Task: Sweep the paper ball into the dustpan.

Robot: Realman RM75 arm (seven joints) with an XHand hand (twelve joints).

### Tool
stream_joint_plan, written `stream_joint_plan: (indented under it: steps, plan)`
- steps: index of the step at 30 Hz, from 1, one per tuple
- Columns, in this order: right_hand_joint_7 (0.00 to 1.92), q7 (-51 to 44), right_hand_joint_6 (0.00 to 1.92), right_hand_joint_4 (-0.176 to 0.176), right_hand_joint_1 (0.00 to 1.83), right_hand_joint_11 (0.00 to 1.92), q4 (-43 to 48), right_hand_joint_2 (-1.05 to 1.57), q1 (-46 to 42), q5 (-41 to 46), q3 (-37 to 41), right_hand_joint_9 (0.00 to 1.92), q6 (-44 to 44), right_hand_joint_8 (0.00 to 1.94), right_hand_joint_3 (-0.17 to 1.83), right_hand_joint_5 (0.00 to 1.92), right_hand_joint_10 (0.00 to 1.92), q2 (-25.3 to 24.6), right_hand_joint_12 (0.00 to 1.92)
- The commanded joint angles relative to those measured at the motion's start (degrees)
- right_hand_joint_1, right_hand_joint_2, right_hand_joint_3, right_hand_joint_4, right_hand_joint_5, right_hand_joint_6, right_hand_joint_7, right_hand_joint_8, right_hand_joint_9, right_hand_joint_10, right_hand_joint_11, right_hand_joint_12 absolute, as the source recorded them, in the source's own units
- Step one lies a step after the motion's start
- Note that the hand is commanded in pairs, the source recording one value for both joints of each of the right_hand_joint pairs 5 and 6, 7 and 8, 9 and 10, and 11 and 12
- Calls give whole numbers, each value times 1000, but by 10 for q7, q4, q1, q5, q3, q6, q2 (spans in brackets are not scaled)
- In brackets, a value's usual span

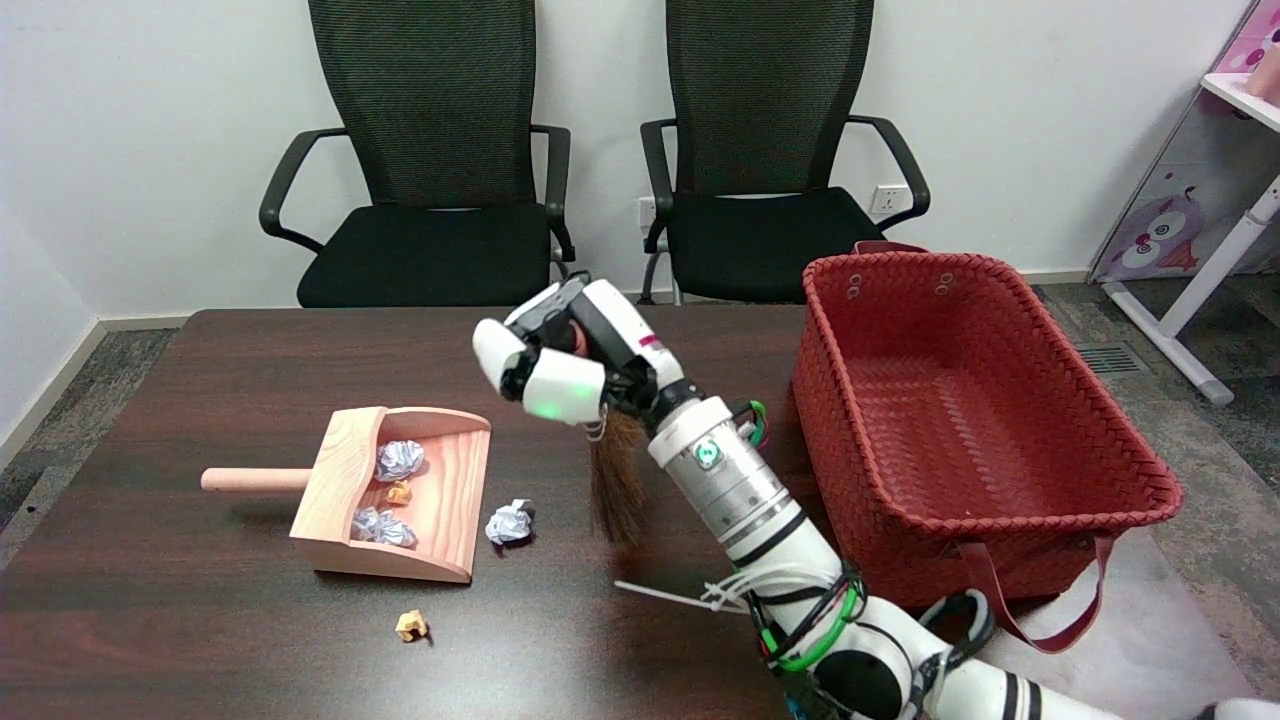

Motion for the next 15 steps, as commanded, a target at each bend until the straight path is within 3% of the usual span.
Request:
stream_joint_plan:
  steps: [1,15]
  plan:
    - [1920,-18,1920,55,937,1920,-98,1571,-100,-124,103,1920,181,1920,1833,1920,1920,-17,1920]
    - [1920,-17,1920,35,950,1920,-98,1571,-103,-107,161,1920,278,1920,1833,1920,1920,-48,1920]
